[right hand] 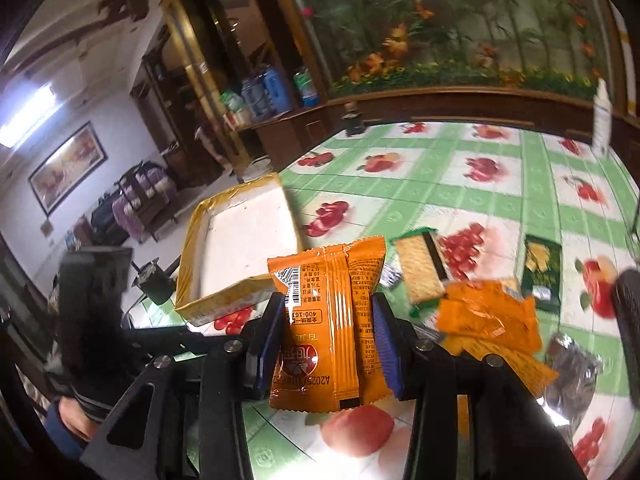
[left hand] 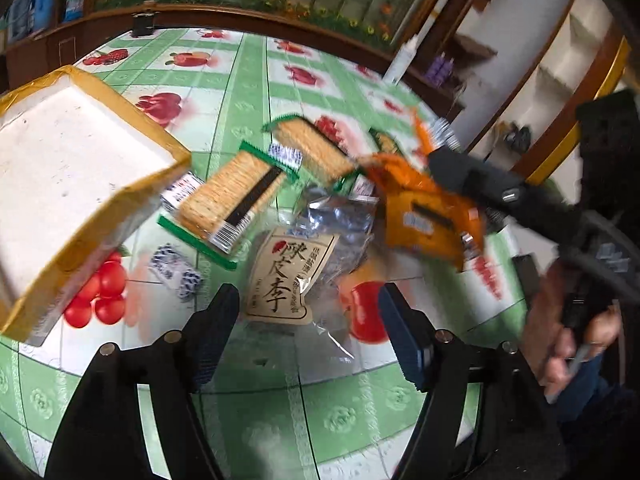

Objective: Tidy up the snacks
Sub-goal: 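Lift the clear bag with the left gripper and carry it toward the cardboard box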

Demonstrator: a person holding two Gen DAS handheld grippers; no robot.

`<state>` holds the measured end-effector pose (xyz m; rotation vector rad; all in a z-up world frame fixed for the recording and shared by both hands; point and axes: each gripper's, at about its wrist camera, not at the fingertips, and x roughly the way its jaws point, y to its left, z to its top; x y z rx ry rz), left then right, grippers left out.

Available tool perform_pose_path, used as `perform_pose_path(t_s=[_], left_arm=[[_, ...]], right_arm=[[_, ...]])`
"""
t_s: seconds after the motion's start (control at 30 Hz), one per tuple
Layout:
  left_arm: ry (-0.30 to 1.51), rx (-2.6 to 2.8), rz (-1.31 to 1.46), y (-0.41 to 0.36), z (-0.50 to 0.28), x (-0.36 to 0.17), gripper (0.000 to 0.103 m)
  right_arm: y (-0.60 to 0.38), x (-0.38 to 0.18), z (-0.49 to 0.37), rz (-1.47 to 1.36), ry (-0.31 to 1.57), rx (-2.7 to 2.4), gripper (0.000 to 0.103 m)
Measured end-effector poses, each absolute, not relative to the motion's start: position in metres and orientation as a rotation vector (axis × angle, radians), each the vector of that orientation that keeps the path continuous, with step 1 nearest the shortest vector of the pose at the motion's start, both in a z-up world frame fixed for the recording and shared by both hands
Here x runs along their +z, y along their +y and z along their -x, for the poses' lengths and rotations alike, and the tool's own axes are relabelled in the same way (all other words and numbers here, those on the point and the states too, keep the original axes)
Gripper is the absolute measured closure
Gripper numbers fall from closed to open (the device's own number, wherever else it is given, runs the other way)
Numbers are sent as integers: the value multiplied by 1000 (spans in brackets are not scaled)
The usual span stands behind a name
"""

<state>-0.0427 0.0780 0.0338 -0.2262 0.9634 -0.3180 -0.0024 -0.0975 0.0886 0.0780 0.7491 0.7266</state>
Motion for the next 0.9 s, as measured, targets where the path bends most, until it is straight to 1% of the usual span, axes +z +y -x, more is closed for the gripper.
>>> perform_pose_path(t_s=[0.07, 0.1, 0.13, 0.2, 0.43, 0.7, 0.9], left_arm=[[957, -310, 211, 73, 40, 28, 32], [953, -304, 210, 72, 38, 26, 36], [949, -287, 212, 71, 37, 24, 44], [929, -276, 219, 72, 39, 23, 47], [883, -275, 236, 78, 46, 37, 62], [848, -264, 303, 104, 50, 49, 64], [780, -238, 354, 133, 56, 72, 66]], right_arm=[[-102, 86, 4, -86, 751, 728, 60], [-104, 85, 4, -91, 753, 729, 60], [-106, 83, 5, -99, 756, 732, 60], [-109, 80, 6, -112, 762, 739, 60], [-110, 73, 8, -124, 777, 745, 60], [-89, 79, 9, -106, 779, 767, 60], [-66, 84, 7, -92, 783, 801, 60]])
